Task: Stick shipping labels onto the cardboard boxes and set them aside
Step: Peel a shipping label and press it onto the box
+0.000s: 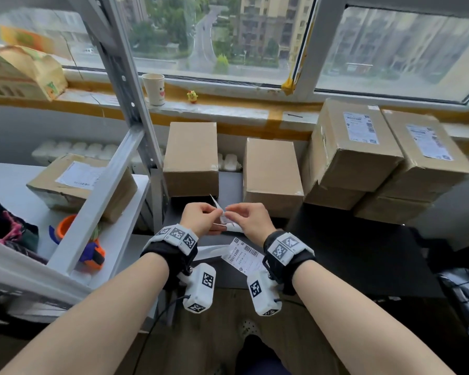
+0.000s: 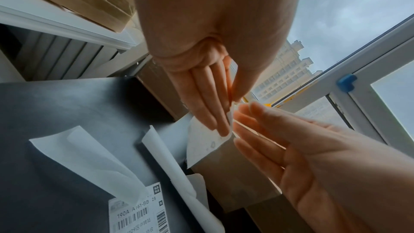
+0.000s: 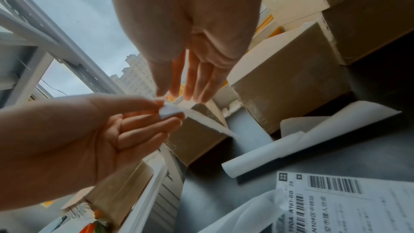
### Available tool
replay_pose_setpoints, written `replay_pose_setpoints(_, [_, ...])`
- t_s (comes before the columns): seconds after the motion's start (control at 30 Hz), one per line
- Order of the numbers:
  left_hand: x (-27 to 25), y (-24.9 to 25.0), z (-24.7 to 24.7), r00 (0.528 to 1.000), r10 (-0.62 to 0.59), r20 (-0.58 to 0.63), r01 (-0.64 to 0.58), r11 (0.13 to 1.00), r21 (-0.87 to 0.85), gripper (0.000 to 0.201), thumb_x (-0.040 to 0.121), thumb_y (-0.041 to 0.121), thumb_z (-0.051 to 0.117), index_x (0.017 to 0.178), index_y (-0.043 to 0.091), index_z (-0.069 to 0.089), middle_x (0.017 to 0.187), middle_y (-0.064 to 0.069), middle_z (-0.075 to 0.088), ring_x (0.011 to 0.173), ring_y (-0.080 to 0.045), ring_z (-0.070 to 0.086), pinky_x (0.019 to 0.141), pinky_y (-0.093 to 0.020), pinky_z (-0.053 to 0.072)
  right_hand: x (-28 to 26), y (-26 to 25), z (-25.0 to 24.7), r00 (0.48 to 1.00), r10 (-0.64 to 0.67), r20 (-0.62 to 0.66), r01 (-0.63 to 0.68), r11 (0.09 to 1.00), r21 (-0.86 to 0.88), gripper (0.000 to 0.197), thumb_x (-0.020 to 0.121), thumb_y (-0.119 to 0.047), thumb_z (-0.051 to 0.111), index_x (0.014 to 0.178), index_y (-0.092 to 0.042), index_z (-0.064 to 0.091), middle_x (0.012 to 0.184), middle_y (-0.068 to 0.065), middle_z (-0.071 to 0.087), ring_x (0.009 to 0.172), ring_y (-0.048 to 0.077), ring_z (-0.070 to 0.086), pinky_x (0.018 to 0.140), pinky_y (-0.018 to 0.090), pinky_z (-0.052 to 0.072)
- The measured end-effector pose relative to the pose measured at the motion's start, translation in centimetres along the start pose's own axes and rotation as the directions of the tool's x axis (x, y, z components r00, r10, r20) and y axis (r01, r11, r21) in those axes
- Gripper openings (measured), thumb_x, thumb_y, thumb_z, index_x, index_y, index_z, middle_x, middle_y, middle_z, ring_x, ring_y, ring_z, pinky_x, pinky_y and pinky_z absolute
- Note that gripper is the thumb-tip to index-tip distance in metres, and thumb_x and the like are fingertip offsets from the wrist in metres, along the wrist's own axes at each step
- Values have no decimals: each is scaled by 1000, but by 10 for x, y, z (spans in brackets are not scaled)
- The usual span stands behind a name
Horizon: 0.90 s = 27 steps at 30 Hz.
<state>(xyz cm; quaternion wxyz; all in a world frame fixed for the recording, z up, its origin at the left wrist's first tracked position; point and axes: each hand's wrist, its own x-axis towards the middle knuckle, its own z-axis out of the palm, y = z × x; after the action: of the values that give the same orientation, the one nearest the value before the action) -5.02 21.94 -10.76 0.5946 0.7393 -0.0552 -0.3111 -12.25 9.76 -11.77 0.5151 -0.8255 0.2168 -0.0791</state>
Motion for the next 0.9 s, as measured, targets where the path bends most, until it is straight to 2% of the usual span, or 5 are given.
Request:
replay_pose_setpoints(0.1, [-1, 6, 4, 1000, -13, 15, 13, 999, -39, 16, 89, 9, 60, 74, 4, 58, 67, -15, 64, 48, -14, 67, 58, -29, 57, -2, -3, 0, 1000, -10, 14, 9, 998, 55, 17, 83, -19, 70, 95, -8, 75, 93, 9, 74, 88, 14, 67, 89, 29, 53])
replay_pose_setpoints(0.3, [-1, 12, 12, 999, -17, 30, 20, 996, -87, 14, 91, 10, 58, 82, 0, 59, 63, -11, 65, 45, -10, 66, 50, -21, 56, -1, 3, -2, 1000, 24, 8, -25, 991, 130, 22, 82, -17, 71, 101, -5, 73, 98, 11, 74, 89, 12, 67, 89, 28, 53])
replay_pose_setpoints(0.47, [2, 12, 17, 999, -2, 37, 3, 999, -46, 14, 88, 9, 60, 94, -4, 62, 74, -15, 66, 52, -11, 67, 57, -22, 58, -1, 5, -8, 999, 39, -1, -37, 974, 222, 18, 83, -14, 70, 99, -7, 74, 91, 7, 74, 85, 9, 67, 87, 27, 54])
replay_pose_setpoints(0.7, [4, 10, 23, 1000, -2, 22, 2, 1000, -10, 10, 88, 7, 59, 79, 5, 61, 71, -13, 65, 55, -14, 66, 60, -23, 56, -2, 8, -10, 996, 68, 51, -81, 937, 341, 17, 83, -6, 68, 99, -1, 72, 89, 10, 71, 86, 17, 67, 90, 34, 54])
replay_pose_setpoints(0.9, [2, 7, 24, 998, 20, 64, -19, 1000, -15, 11, 90, 7, 57, 79, 8, 58, 73, -11, 64, 51, -8, 66, 60, -21, 55, -4, 10, -13, 995, 58, 76, -84, 913, 400, 20, 85, -2, 65, 103, 4, 69, 90, 12, 69, 70, 4, 66, 80, 21, 56])
